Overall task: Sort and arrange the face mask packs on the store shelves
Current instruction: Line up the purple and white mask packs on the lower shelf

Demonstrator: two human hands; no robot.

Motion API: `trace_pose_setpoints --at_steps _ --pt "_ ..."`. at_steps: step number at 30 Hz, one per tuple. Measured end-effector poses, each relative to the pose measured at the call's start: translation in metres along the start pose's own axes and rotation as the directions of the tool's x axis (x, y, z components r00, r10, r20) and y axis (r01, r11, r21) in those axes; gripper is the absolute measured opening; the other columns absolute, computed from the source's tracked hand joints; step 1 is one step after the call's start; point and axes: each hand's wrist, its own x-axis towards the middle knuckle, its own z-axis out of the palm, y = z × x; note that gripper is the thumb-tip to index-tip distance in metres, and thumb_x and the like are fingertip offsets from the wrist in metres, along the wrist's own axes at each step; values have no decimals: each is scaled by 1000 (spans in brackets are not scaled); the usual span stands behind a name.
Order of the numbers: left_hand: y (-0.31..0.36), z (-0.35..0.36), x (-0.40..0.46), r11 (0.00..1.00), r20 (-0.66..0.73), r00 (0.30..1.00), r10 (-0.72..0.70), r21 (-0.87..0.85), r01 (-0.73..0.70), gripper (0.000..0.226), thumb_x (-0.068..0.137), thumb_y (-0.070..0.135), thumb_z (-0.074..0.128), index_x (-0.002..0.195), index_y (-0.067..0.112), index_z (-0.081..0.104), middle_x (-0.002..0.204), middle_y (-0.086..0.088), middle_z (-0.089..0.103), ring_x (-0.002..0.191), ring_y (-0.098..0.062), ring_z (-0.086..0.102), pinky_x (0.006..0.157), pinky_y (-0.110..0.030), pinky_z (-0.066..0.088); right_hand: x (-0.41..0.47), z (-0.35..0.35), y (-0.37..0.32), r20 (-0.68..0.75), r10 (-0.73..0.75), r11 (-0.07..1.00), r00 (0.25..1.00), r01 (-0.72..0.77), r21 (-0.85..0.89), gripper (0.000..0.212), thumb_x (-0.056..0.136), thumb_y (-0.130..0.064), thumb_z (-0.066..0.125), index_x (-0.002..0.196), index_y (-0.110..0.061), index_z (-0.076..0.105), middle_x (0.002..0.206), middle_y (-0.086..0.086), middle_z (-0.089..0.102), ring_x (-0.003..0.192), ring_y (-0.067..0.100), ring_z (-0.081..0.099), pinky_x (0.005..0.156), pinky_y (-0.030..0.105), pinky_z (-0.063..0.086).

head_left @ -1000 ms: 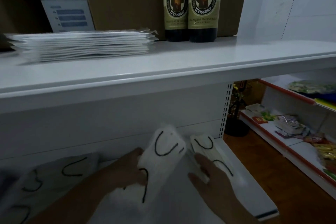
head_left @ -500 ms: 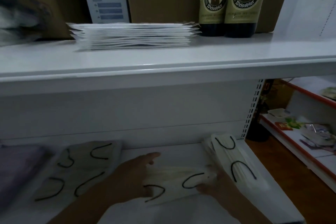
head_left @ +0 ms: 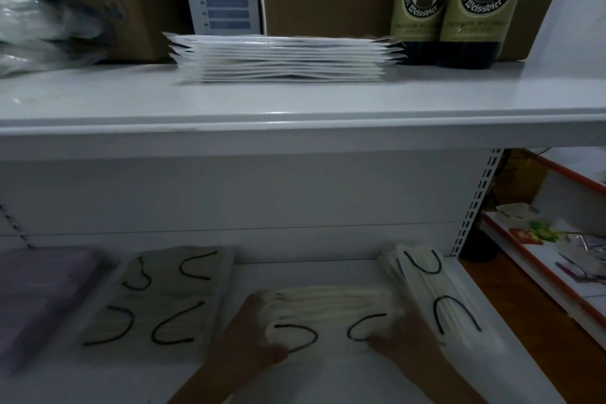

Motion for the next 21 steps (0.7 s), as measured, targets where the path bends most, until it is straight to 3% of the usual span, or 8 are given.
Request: trace_pose_setpoints --at_steps 3,5,9,11,14,16,18,21 --pt "-5 8 7 984 -226 967 -122 -151 89 67 61 14 87 112 35 48 105 23 53 103 0 54 76 5 35 1 3 -1 31 23 978 999 -29 208 93 72 -20 84 147 -13 28 144 3 37 124 12 38 99 20 28" --pt "-5 10 12 936 -207 943 -261 -292 195 67 62 -1 85 112 29 50 101 17 58 97 -10 57 69 1 39 1 2 -1 -4 47 935 999 -43 352 97 68 -9 85 147 -17 31 144 -1 39 120 9 37 102 26 29" --pt "-7 14 9 925 -132 955 -265 -316 213 67 65 -8 77 114 29 52 100 14 61 88 3 57 70 2 39 -2 6 3 -66 -26 966 997 42 254 99 66 -15 87 147 -20 30 133 -9 43 117 6 39 97 25 29" --pt "-8 14 10 914 -114 953 -280 -334 229 59 67 -9 74 118 17 57 103 5 66 92 -6 61 72 -5 44 -3 8 3 -96 -99 968 990 118 221 102 62 -18 89 147 -17 32 127 -15 44 114 5 42 97 27 30" --pt "-6 12 14 889 -139 935 -328 -380 255 44 69 -10 73 102 17 61 89 5 65 85 -15 61 66 -12 45 1 13 0 -108 -29 953 994 60 296 87 73 -8 81 145 -17 34 142 -3 41 127 14 39 104 32 29" --pt "-6 7 21 881 -157 916 -369 -372 291 37 71 -7 74 83 19 52 75 5 50 71 -12 47 61 -21 38 9 16 -3 -102 104 944 989 -66 324 71 77 -14 78 139 -10 43 138 9 47 124 23 45 98 33 34" --pt "-5 2 31 853 -120 902 -415 -395 340 38 71 -3 74 72 18 41 70 2 36 64 -13 36 60 -29 29 18 16 -9 -37 203 934 978 -182 308 59 81 -20 74 134 -9 49 131 9 52 117 24 50 94 34 37" --pt "-1 -1 48 757 -68 846 -529 -489 434 30 75 9 71 99 16 55 94 -5 55 84 -20 56 64 -27 41 34 11 -24 61 209 915 976 -217 340 38 82 -14 70 119 -10 59 111 9 61 95 22 57 80 33 42"
